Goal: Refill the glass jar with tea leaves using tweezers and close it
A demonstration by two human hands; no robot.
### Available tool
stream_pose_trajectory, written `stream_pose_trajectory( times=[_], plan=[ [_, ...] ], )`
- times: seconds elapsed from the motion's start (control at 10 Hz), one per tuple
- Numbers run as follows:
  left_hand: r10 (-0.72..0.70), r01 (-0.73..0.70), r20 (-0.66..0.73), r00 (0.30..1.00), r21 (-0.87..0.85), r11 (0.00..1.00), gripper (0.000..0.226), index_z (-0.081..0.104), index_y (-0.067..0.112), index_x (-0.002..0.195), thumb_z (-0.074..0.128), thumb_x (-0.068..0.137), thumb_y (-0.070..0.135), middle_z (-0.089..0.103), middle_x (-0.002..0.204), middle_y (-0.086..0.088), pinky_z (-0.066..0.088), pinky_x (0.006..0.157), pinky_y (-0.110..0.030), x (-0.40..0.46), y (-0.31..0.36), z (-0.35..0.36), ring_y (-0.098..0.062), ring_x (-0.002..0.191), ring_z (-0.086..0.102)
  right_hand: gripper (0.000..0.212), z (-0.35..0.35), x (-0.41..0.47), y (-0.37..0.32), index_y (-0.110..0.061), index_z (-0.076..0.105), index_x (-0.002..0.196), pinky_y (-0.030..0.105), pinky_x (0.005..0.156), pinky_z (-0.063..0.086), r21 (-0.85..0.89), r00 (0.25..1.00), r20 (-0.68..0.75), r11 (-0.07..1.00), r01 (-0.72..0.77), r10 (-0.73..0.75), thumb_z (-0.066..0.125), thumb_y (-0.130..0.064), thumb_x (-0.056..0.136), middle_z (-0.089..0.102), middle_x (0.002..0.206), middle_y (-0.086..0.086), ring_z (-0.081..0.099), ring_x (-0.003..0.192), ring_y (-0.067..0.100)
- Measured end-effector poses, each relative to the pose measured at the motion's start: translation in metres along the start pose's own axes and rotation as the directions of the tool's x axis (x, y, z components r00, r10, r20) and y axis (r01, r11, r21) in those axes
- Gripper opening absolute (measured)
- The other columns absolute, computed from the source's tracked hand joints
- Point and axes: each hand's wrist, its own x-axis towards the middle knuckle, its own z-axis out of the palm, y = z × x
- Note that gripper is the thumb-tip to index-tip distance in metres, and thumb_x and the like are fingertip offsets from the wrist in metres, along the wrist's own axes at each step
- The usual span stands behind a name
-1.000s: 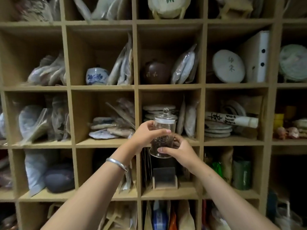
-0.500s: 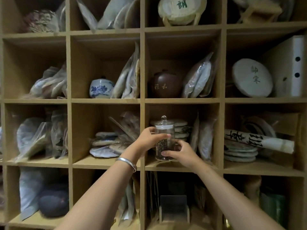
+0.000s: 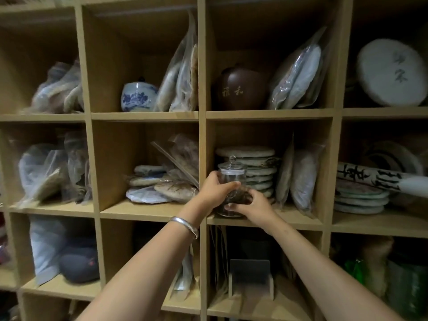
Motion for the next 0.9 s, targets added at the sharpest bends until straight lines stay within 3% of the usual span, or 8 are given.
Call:
stream_pose_trajectory(
  times=[0.2, 0.4, 0.5, 0.6, 0.7, 0.9],
  plan=[
    [0.020, -0.021, 0.012, 1.000, 0.007, 1.000, 0.052, 0.045, 0.015, 0.129, 0.072, 0.087, 0.031, 0.063, 0.116, 0.001, 0.051, 0.077, -0.021, -0.001, -0.007, 0.001, -0.008, 0.101, 0.061, 0.076, 0.001, 0.002, 0.005, -0.026, 0.054, 0.125, 0.014, 0.074, 0.043, -0.080, 1.000, -0.020, 0.997, 0.014, -0.016, 0.086, -0.045, 0.059, 0.063, 0.108, -0.016, 0.057, 0.103, 0.002],
    [0.039, -0.041, 0.039, 0.998, 0.052, 0.998, 0.052, 0.045, 0.017, 0.134, 0.068, 0.090, 0.033, 0.063, 0.120, 0.001, 0.053, 0.085, -0.028, -0.006, -0.010, -0.001, -0.012, 0.107, 0.061, 0.085, 0.006, -0.001, 0.006, -0.021, 0.050, 0.131, 0.035, 0.096, 0.047, -0.263, 0.994, -0.089, 0.964, 0.034, -0.059, 0.082, -0.055, 0.060, 0.049, 0.129, -0.004, 0.049, 0.118, 0.015],
    [0.038, -0.038, 0.004, 0.999, 0.106, 0.994, 0.055, 0.043, 0.015, 0.136, 0.067, 0.091, 0.035, 0.061, 0.126, -0.002, 0.051, 0.096, -0.037, -0.006, -0.008, 0.001, -0.017, 0.113, 0.059, 0.085, 0.011, -0.001, 0.004, -0.021, 0.049, 0.129, 0.039, 0.096, 0.048, -0.318, 0.982, -0.169, 0.948, 0.022, -0.079, 0.082, -0.055, 0.059, 0.046, 0.129, 0.000, 0.048, 0.118, 0.018],
    [0.037, -0.031, -0.030, 0.999, 0.175, 0.984, 0.053, 0.043, 0.014, 0.135, 0.065, 0.092, 0.036, 0.060, 0.126, -0.003, 0.050, 0.089, -0.032, -0.004, -0.007, 0.003, -0.016, 0.110, 0.057, 0.084, 0.014, -0.003, 0.003, -0.021, 0.042, 0.122, 0.041, 0.089, 0.052, -0.267, 0.975, -0.213, 0.964, 0.006, -0.065, 0.085, -0.052, 0.057, 0.054, 0.123, 0.000, 0.053, 0.113, 0.018],
    [0.039, -0.022, -0.068, 0.997, 0.236, 0.972, 0.052, 0.044, 0.013, 0.133, 0.064, 0.093, 0.039, 0.060, 0.123, -0.003, 0.047, 0.078, -0.027, -0.003, -0.008, 0.007, -0.015, 0.104, 0.055, 0.083, 0.014, -0.004, 0.003, -0.018, 0.039, 0.119, 0.043, 0.086, 0.052, -0.320, 0.970, -0.233, 0.947, -0.013, -0.066, 0.083, -0.055, 0.058, 0.054, 0.120, 0.002, 0.054, 0.109, 0.021],
    [0.057, -0.011, -0.116, 0.992, 0.364, 0.931, 0.057, 0.042, 0.007, 0.135, 0.063, 0.092, 0.038, 0.062, 0.122, -0.008, 0.049, 0.080, -0.032, -0.014, -0.015, 0.012, -0.024, 0.110, 0.060, 0.075, 0.014, -0.013, -0.001, -0.019, 0.042, 0.118, 0.043, 0.086, 0.053, -0.292, 0.964, -0.237, 0.955, 0.045, -0.118, 0.082, -0.049, 0.062, 0.056, 0.119, 0.002, 0.057, 0.108, 0.019]
  ],
)
